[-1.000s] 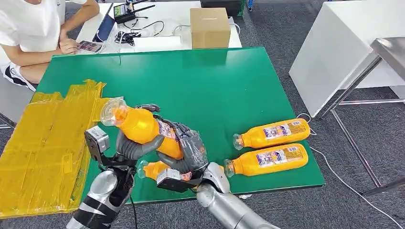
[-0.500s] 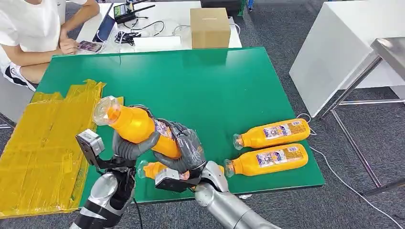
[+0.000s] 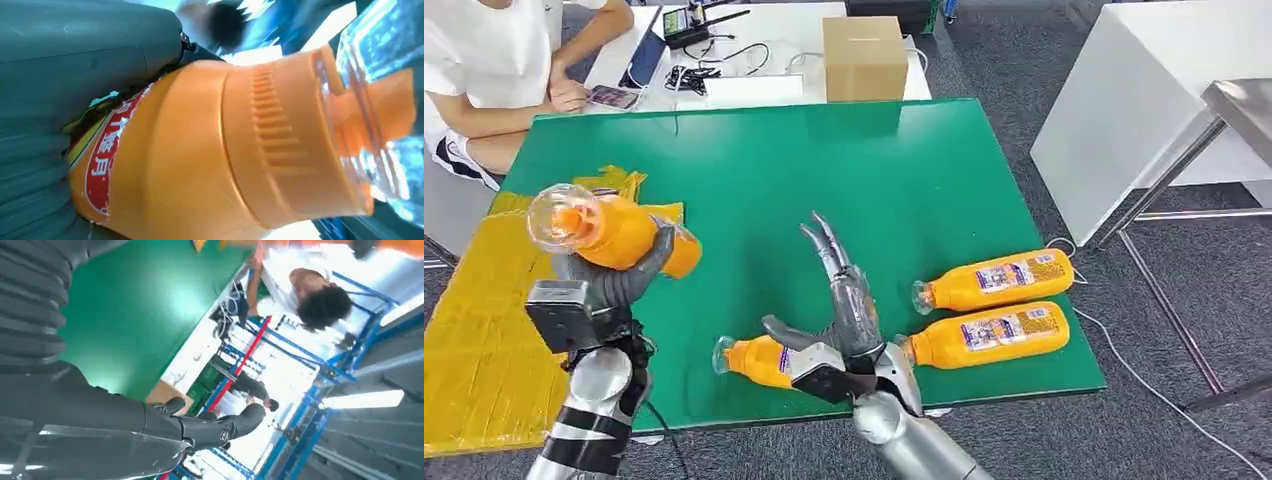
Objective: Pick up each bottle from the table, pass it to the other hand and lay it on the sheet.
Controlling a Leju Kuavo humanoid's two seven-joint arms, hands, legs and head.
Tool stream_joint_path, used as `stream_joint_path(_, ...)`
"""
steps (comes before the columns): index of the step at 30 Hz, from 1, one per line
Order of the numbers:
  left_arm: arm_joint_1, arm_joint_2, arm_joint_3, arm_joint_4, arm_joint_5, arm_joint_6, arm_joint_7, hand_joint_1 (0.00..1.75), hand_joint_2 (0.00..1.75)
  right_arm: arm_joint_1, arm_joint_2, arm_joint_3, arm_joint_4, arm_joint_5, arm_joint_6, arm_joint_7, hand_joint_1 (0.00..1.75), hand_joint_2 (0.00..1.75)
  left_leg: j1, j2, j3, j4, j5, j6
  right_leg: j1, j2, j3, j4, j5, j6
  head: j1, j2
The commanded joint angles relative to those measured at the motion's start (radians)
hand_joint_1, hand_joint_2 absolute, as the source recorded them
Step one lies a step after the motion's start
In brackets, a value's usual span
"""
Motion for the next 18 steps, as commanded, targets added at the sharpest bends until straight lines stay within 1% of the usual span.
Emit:
stream_joint_path(1, -0.03, 0.069, 0.319, 0.085, -0.601, 0.059, 0.094, 1.75, 1.75, 0.234, -0.127, -0.261, -0.38, -0.02, 0.025, 0.022, 0.0, 0.0, 0.0, 0.0, 0.005, -0.001, -0.002, -0.001, 0.0, -0.001, 0.006, -0.001, -0.002, 0.0, 0.0, 0.0)
stream_joint_path(3, -0.021, 0.074, 0.385, 0.081, -0.802, 0.059, 0.118, 1.75, 1.75, 0.266, -0.123, -0.308, -0.404, -0.059, 0.064, 0.012, 0.0, 0.0, -0.002, -0.001, 0.002, -0.001, -0.001, 0.0, -0.001, -0.002, 0.003, -0.001, -0.001, 0.0, 0.0, 0.0)
stream_joint_path(4, -0.019, 0.079, 0.433, 0.076, -1.001, 0.059, 0.148, 1.75, 1.75, 0.282, -0.121, -0.33, -0.415, -0.09, 0.096, 0.004, 0.0, 0.0, -0.001, 0.0, 0.005, -0.001, -0.002, -0.001, 0.0, -0.001, 0.005, -0.001, -0.002, 0.0, 0.0, 0.0)
stream_joint_path(5, -0.017, 0.101, 0.445, 0.068, -1.157, 0.059, 0.185, 1.75, 1.75, 0.288, -0.117, -0.346, -0.421, -0.122, 0.131, -0.006, 0.0, 0.0, -0.001, 0.001, 0.007, -0.001, -0.003, -0.001, 0.0, 0.0, 0.007, -0.001, -0.003, 0.0, 0.0, 0.0)
stream_joint_path(6, -0.011, 0.162, 0.402, 0.067, -1.327, 0.059, 0.259, 1.75, 1.75, 0.285, -0.117, -0.354, -0.418, -0.149, 0.158, -0.012, 0.0, 1.75, -0.001, 0.002, 0.005, -0.001, -0.003, -0.001, 0.0, 0.001, 0.004, -0.001, -0.002, 0.0, 0.0, 0.0)
stream_joint_path(7, -0.013, 0.199, 0.358, 0.079, -1.34, 0.059, 0.297, 1.75, 1.75, 0.286, -0.113, -0.363, -0.419, -0.158, 0.163, -0.014, 0.0, 1.75, -0.001, 0.003, 0.002, -0.001, -0.002, -0.001, 0.0, 0.002, 0.002, -0.001, -0.001, 0.0, 0.0, 0.0)
stream_joint_path(8, -0.013, 0.199, 0.358, 0.079, -1.34, 0.059, 0.297, 1.75, 1.75, 0.286, -0.113, -0.363, -0.419, -0.158, 0.163, -0.014, 0.0, 1.75, -0.001, 0.003, 0.005, 0.0, -0.003, -0.002, 0.0, 0.002, 0.005, -0.001, -0.002, 0.0, 0.0, 0.0)
stream_joint_path(9, -0.013, 0.199, 0.358, 0.079, -1.34, 0.059, 0.297, 1.75, 1.75, 0.286, -0.113, -0.363, -0.419, -0.158, 0.163, -0.014, 0.0, 1.75, -0.001, 0.002, 0.004, -0.001, -0.002, -0.002, 0.0, 0.001, 0.003, 0.0, -0.002, 0.0, 0.0, 0.0)
stream_joint_path(10, -0.035, 0.309, 0.251, 0.159, -1.386, 0.059, 0.372, 1.75, 1.75, 0.279, -0.118, -0.355, -0.42, -0.216, 0.221, -0.009, 0.0, 1.75, -0.001, 0.001, 0.003, 0.0, -0.002, -0.002, 0.0, 0.0, 0.003, 0.0, -0.001, 0.0, 0.0, 0.0)
stream_joint_path(11, -0.081, 0.384, 0.116, 0.292, -1.386, 0.058, 0.445, 1.75, 1.75, 0.272, -0.127, -0.358, -0.417, -0.259, 0.264, -0.004, 0.0, 1.75, -0.001, 0.002, 0.002, 0.0, -0.002, -0.001, 0.0, 0.001, 0.001, -0.001, -0.001, 0.0, 0.0, 0.0)
stream_joint_path(12, -0.126, 0.42, 0.042, 0.38, -1.386, 0.039, 0.477, 1.75, 1.75, 0.262, -0.127, -0.361, -0.411, -0.262, 0.276, -0.006, 0.0, 1.75, -0.001, 0.002, 0.005, -0.001, -0.002, -0.003, 0.0, 0.0, 0.004, 0.0, -0.002, -0.001, 0.0, 0.0)
stream_joint_path(13, -0.174, 0.452, -0.041, 0.468, -1.386, 0.026, 0.501, 1.75, 1.75, 0.255, -0.126, -0.361, -0.408, -0.264, 0.286, -0.012, 0.0, 1.75, -0.001, -0.001, 0.005, -0.002, -0.001, -0.002, -0.001, -0.002, 0.004, -0.001, -0.002, -0.001, 0.0, 0.0)
stream_joint_path(14, -0.218, 0.501, -0.165, 0.53, -1.386, 0.028, 0.5, 1.75, 1.75, 0.244, -0.13, -0.354, -0.402, -0.27, 0.301, -0.013, 0.0, 1.75, -0.001, -0.004, 0.003, -0.001, 0.0, -0.002, 0.0, -0.006, 0.003, 0.0, -0.002, -0.001, 0.0, 0.0)
stream_joint_path(15, -0.235, 0.503, -0.185, 0.594, -1.38, 0.007, 0.457, 1.75, 1.75, 0.233, -0.134, -0.344, -0.393, -0.275, 0.311, -0.015, 0.0, 1.75, 0.0, -0.003, 0.003, -0.001, 0.0, -0.002, 0.0, -0.004, 0.002, 0.0, -0.001, -0.001, 0.0, 0.0)
stream_joint_path(16, -0.256, 0.504, -0.195, 0.664, -1.384, -0.015, 0.417, 1.75, 1.75, 0.221, -0.13, -0.34, -0.377, -0.278, 0.314, -0.016, 0.0, 1.75, 0.0, -0.004, 0.006, -0.001, 0.0, -0.003, 0.0, -0.005, 0.004, 0.0, -0.002, -0.001, 0.0, 0.0)
stream_joint_path(17, -0.271, 0.501, -0.212, 0.7, -1.386, -0.012, 0.418, 1.75, 1.75, 0.215, -0.126, -0.335, -0.367, -0.277, 0.314, -0.016, 0.0, 1.75, 0.0, -0.001, 0.006, -0.002, 0.001, -0.004, 0.0, -0.002, 0.003, -0.001, -0.001, -0.001, 0.0, 0.0)
stream_joint_path(18, -0.288, 0.479, -0.211, 0.759, -1.375, -0.01, 0.407, 1.75, 1.75, 0.206, -0.125, -0.325, -0.354, -0.275, 0.319, -0.016, 0.0, 1.75, 0.001, 0.0, 0.004, -0.001, 0.001, -0.003, 0.0, -0.001, 0.002, -0.001, 0.0, -0.001, 0.0, 0.0)
